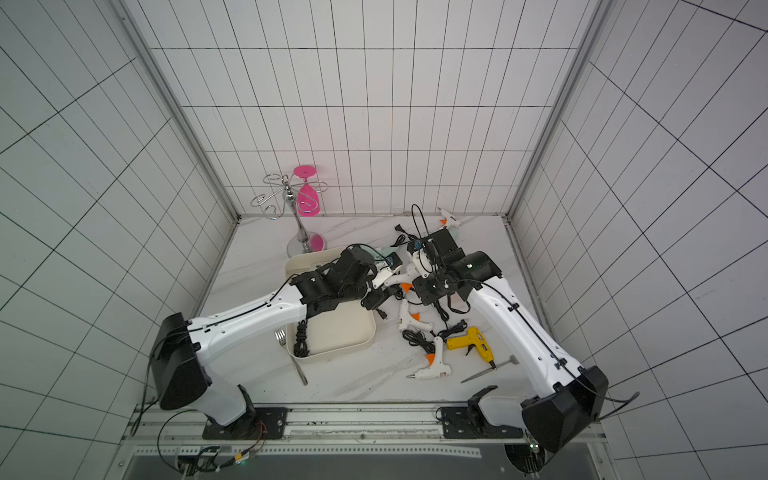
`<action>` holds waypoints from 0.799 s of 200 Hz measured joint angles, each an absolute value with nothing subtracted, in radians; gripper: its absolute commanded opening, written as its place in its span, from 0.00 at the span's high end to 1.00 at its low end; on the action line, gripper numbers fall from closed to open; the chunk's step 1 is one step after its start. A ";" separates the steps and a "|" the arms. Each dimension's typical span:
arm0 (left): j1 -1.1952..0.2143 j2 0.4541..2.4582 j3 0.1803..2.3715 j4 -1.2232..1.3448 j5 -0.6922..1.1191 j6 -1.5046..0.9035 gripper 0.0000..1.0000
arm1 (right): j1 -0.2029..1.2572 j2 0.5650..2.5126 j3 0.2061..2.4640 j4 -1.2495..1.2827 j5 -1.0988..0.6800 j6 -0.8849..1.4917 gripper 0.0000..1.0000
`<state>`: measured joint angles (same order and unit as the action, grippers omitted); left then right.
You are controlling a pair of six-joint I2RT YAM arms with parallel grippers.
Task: Put the hot melt glue gun into the storage box
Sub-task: Pick up the hot melt adhesive gun from the center of the board.
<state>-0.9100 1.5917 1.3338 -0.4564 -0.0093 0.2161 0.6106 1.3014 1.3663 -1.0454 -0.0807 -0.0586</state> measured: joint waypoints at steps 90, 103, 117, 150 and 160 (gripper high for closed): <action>-0.912 1.592 1.333 -0.434 0.031 0.218 0.79 | 0.617 1.312 1.367 -1.038 -0.087 -0.059 0.81; -0.913 1.594 1.333 -0.447 0.037 0.225 0.88 | 0.618 1.315 1.367 -1.039 -0.083 -0.065 0.80; -0.913 1.596 1.333 -0.447 0.041 0.225 0.93 | 0.617 1.319 1.367 -1.039 -0.084 -0.066 0.78; -0.913 1.597 1.333 -0.453 0.039 0.216 0.99 | 0.618 1.326 1.367 -1.039 -0.083 -0.066 0.48; -0.913 1.597 1.333 -0.447 0.037 0.205 1.00 | 0.617 1.326 1.367 -1.035 -0.080 -0.057 0.36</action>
